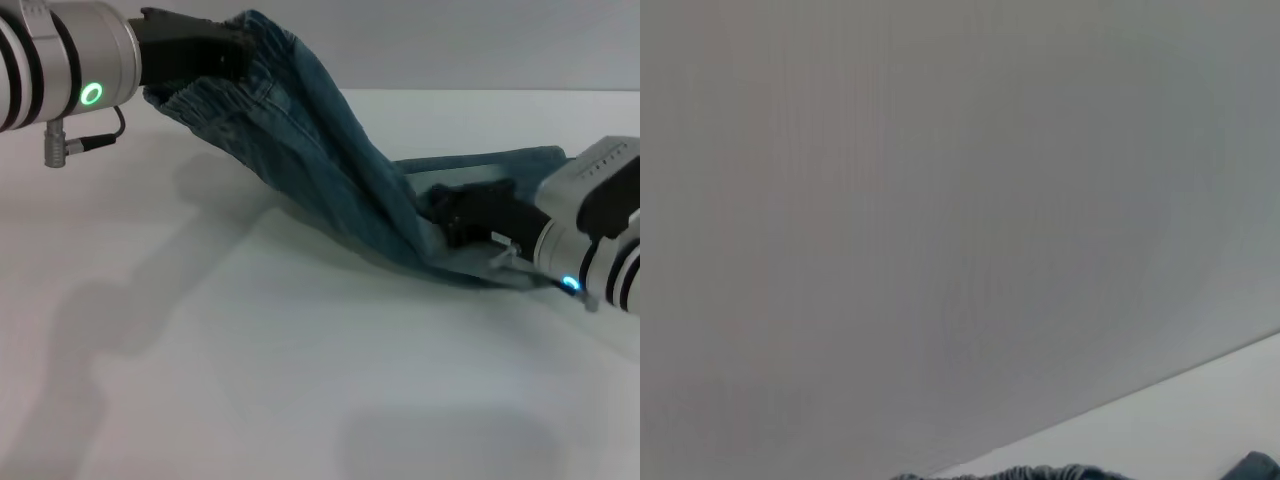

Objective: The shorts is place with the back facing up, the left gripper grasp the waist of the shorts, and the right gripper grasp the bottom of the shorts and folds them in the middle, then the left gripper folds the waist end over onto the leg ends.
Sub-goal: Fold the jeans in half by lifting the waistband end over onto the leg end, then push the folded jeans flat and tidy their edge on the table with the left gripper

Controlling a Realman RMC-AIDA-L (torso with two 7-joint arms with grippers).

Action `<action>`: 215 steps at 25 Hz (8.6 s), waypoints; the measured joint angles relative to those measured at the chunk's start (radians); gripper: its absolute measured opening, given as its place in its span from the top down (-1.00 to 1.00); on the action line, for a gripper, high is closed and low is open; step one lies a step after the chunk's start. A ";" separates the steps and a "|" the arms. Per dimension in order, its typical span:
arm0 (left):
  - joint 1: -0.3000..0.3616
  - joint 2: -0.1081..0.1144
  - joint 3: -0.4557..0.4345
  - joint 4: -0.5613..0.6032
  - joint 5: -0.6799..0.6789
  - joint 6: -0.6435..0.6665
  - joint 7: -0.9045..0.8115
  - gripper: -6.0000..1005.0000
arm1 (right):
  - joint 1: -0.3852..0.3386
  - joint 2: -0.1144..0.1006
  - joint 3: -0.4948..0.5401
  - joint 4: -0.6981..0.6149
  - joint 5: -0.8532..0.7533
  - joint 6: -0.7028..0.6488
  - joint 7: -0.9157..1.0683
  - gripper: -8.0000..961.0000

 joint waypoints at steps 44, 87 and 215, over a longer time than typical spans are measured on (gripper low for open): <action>0.056 0.001 0.015 -0.072 -0.113 -0.016 0.107 0.92 | -0.053 0.012 0.034 0.069 0.070 -0.058 -0.074 0.98; -0.014 -0.001 0.122 -0.069 -0.217 0.040 0.199 0.92 | 0.141 0.018 -0.550 0.100 0.594 -0.223 -0.122 0.98; -0.119 -0.002 1.120 1.191 0.072 1.850 -0.751 0.99 | -0.491 0.008 0.136 0.101 0.635 0.416 -0.562 0.99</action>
